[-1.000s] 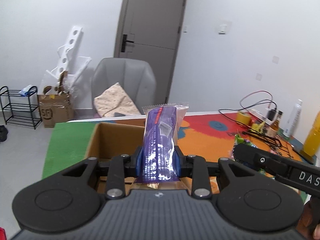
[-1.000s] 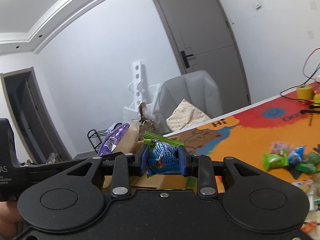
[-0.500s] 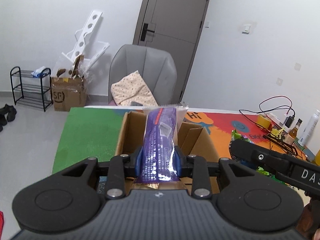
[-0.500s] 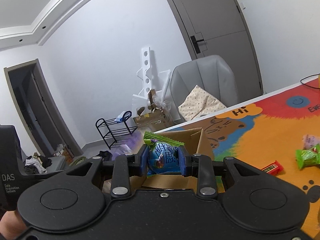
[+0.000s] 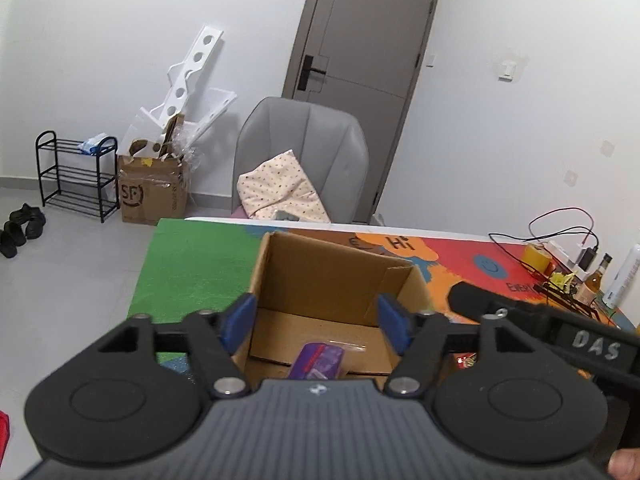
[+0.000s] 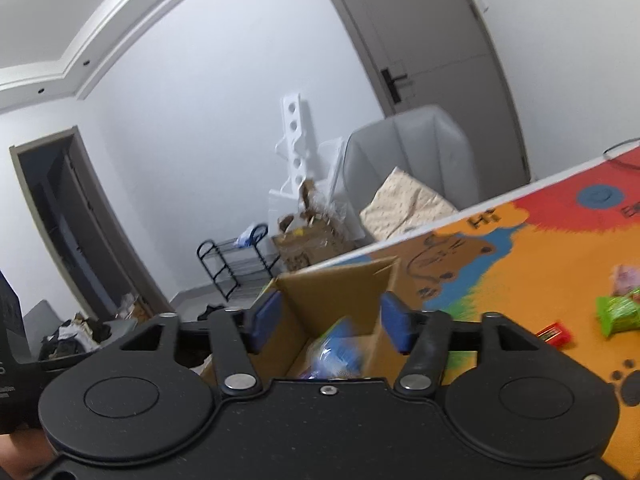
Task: Organize snacks
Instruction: 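Open the left tool and right tool to drop both snacks into the box, then grasp the clear bread packet with the left tool while the right tool grasps the orange packet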
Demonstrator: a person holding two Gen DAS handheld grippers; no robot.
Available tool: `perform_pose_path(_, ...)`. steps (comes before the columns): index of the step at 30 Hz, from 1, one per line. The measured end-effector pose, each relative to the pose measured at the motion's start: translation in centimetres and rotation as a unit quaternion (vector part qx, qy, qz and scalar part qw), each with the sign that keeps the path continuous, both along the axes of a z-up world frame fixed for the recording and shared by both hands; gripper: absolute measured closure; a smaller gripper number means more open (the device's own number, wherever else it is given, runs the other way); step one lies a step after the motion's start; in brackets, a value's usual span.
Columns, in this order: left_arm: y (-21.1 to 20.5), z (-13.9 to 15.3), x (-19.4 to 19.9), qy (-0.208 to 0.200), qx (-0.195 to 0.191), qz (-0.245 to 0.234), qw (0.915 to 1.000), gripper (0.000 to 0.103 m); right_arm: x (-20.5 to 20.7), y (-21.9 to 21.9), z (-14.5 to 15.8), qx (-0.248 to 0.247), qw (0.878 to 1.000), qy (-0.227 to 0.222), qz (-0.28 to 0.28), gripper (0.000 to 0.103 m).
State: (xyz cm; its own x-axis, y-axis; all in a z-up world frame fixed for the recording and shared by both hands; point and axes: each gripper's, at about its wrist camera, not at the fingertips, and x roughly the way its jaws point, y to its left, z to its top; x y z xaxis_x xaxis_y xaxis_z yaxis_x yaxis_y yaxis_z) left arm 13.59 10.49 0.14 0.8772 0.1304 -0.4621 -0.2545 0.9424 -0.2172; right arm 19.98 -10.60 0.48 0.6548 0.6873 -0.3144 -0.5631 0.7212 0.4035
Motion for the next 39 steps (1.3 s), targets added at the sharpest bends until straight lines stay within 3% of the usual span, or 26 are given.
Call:
perform_pose_path(10, -3.6, 0.5, -0.5, -0.013, 0.009, -0.029, 0.9995, 0.011, -1.7, -6.4, -0.2, 0.004, 0.997, 0.011, -0.08, 0.038)
perform_pose_path(31, -14.2, -0.6, -0.6, 0.005, 0.01, -0.153, 0.9881, 0.01, -5.2, -18.1, -3.4, 0.001, 0.979, 0.038, -0.198, 0.031)
perform_pose_path(39, -16.9, -1.8, 0.1, 0.017, 0.015, -0.187, 0.9821, 0.011, -4.7, -19.6, -6.0, -0.004, 0.975, 0.072, -0.209, 0.039)
